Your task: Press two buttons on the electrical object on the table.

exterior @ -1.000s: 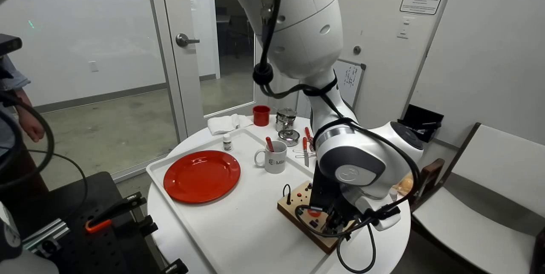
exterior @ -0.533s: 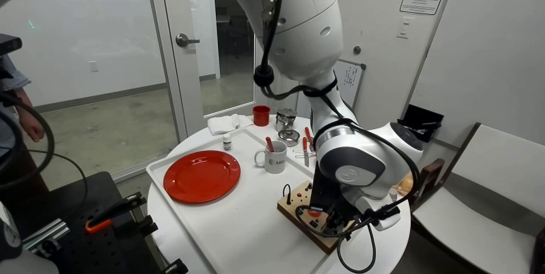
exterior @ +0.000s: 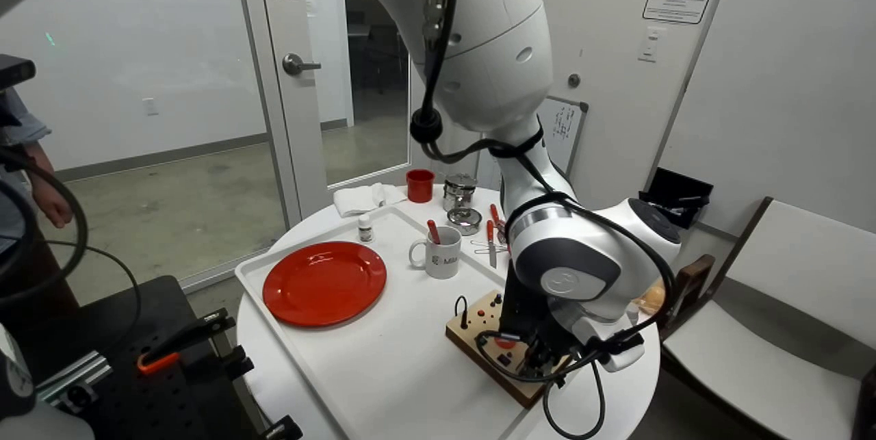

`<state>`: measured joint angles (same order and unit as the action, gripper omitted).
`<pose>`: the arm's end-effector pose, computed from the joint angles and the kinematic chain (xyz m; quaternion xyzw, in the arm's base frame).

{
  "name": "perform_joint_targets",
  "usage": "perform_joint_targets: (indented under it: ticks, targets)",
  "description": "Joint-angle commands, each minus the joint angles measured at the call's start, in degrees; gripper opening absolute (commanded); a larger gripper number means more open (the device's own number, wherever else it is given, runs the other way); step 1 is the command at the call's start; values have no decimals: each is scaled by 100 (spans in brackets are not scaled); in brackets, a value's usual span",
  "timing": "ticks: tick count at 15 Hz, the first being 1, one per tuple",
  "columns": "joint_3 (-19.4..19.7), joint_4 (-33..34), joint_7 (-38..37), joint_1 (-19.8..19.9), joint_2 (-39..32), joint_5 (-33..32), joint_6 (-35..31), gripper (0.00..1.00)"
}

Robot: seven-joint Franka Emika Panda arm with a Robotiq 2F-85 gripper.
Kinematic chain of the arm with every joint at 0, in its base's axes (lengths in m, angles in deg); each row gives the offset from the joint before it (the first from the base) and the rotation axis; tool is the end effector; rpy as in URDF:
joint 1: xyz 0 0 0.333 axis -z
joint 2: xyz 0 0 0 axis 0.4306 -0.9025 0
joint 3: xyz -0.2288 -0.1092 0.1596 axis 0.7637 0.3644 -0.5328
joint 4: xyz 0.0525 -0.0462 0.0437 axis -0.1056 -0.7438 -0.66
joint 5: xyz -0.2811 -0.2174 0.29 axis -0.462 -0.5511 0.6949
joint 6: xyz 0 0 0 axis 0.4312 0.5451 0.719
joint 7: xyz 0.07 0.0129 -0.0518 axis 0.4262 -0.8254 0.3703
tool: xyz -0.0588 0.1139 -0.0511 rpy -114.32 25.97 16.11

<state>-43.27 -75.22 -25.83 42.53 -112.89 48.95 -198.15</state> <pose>0.5720 -0.2657 -0.0761 -0.8625 0.4901 0.0975 0.0802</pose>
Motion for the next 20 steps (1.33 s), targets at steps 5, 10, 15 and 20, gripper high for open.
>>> perform_joint_targets:
  ticks: [5, 10, 15, 20]
  targets:
    - [-87, 71, -97, 92, -104, -29, 87, 0]
    - [-175, -105, -35, 151, -52, 33, 46, 0]
    - [-225, -198, -7, 174, -27, 69, 103, 0]
    - [-470, -713, 517, 302, 499, 199, -261, 0]
